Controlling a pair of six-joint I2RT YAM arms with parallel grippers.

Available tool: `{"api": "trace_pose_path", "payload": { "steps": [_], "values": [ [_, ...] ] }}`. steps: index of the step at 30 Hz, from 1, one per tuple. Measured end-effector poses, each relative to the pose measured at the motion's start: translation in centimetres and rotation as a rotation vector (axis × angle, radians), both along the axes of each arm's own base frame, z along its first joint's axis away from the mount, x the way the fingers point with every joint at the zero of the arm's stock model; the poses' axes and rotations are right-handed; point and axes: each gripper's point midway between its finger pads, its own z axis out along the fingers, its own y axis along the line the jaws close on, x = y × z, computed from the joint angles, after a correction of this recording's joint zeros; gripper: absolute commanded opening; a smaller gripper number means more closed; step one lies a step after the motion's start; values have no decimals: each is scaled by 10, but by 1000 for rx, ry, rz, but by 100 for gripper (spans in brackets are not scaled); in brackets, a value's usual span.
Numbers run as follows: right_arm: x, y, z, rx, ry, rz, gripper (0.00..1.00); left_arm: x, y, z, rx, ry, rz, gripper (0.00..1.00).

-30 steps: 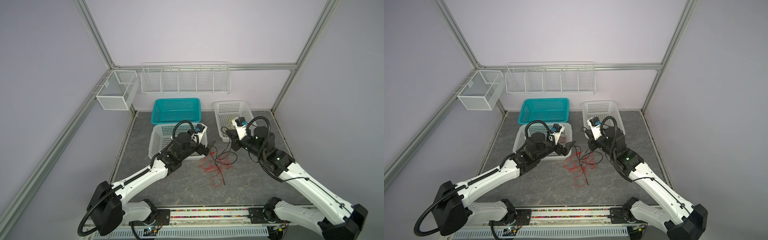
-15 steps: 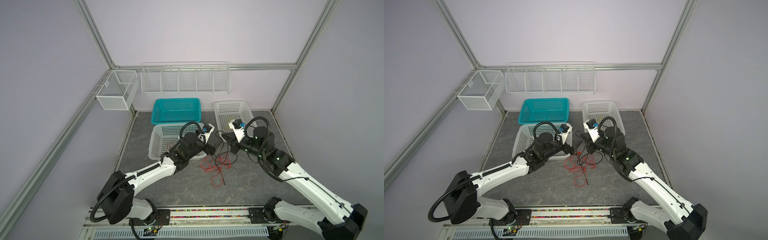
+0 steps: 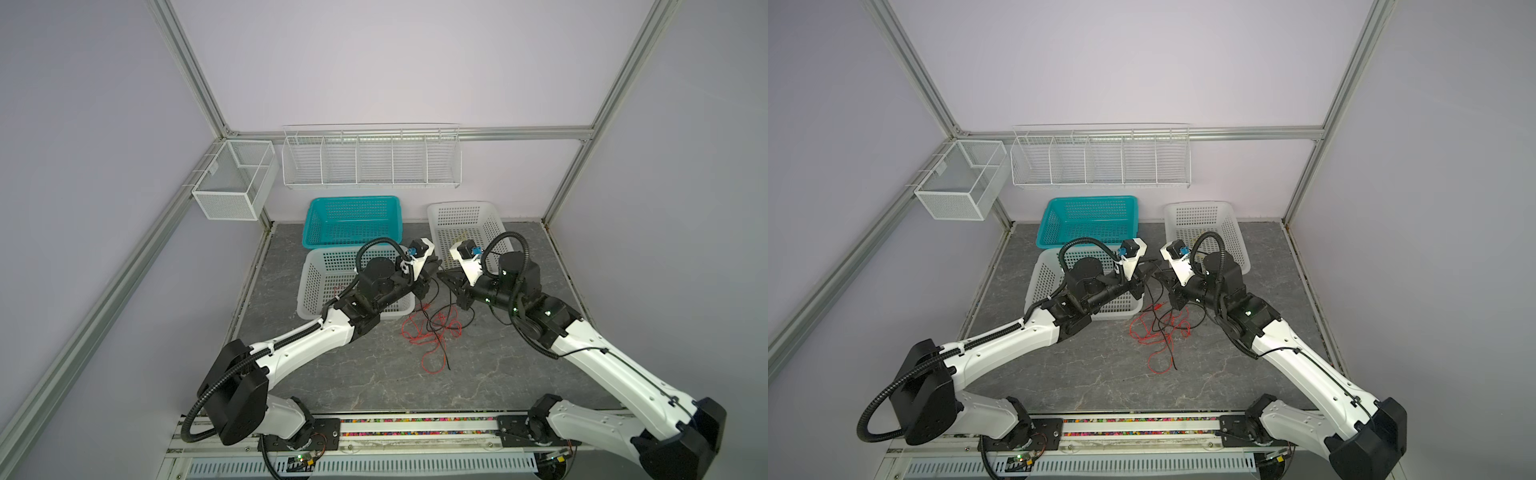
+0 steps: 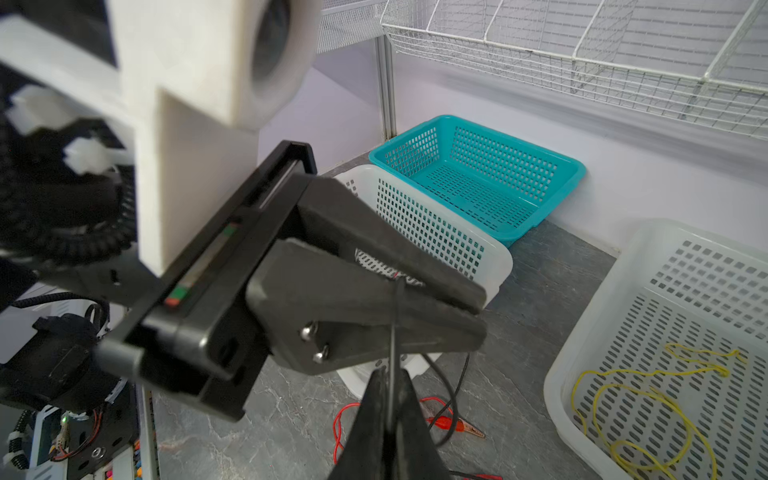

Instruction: Untangle the cables

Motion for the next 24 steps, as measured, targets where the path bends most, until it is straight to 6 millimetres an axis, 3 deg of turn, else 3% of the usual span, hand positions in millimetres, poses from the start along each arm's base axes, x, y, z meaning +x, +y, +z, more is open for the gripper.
{"api": "trace_pose_path", "payload": {
  "steps": [5, 13, 17, 20, 24],
  "values": [
    [12, -7, -8, -17, 16, -79, 34, 14, -3, 11, 16, 17, 53, 0],
    [21, -33, -36, -57, 46, -227, 77, 44, -4, 77, -26, 9, 180, 0],
    [6, -50, -44, -49, 23, -252, 89, 67, -1, 116, -55, 4, 265, 0],
    [-9, -63, -38, -8, -23, -262, 92, 95, 10, 134, -69, 14, 358, 0],
    [-23, -78, -23, 45, -88, -286, 94, 144, 46, 135, -71, 56, 507, 0]
  ]
}}
